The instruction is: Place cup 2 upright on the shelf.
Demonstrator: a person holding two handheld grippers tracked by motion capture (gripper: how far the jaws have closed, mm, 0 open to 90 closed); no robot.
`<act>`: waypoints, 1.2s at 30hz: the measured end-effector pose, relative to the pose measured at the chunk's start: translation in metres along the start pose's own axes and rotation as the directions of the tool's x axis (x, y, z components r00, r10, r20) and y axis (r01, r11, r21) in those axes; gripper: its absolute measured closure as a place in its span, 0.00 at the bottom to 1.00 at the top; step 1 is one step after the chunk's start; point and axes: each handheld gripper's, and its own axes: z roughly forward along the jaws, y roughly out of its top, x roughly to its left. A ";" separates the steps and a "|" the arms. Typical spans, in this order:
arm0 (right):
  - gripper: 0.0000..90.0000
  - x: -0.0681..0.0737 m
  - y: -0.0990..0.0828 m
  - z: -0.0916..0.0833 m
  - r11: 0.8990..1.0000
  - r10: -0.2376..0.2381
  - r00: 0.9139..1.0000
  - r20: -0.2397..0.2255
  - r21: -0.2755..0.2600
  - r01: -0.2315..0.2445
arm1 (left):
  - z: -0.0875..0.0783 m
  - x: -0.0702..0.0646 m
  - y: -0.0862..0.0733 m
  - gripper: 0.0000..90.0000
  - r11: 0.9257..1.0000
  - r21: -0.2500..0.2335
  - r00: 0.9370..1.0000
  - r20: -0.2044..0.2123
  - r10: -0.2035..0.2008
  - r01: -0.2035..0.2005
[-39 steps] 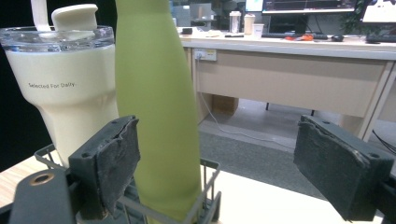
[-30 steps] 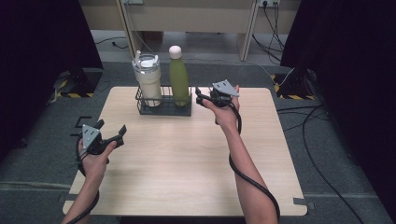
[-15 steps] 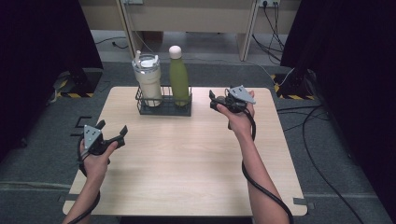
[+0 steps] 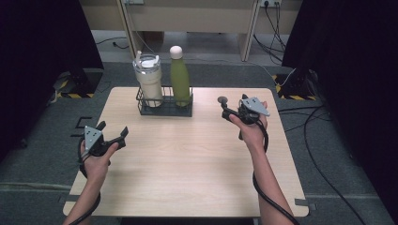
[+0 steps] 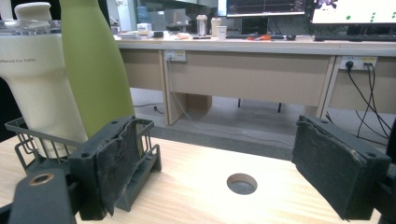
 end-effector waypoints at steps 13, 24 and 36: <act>0.17 -0.010 -0.013 -0.024 1.000 0.003 1.000 0.025 0.011 -0.003 | -0.001 0.000 0.001 0.07 1.000 -0.002 1.000 -0.002 0.002 -0.002; 0.17 -0.022 -0.027 -0.046 1.000 0.004 0.998 0.061 0.019 -0.005 | -0.002 0.000 0.001 0.07 1.000 -0.003 1.000 -0.006 0.001 -0.001; 0.17 -0.036 -0.043 -0.069 0.999 0.007 0.995 0.101 0.037 -0.011 | -0.002 0.000 0.001 0.07 1.000 -0.003 1.000 -0.006 0.004 -0.004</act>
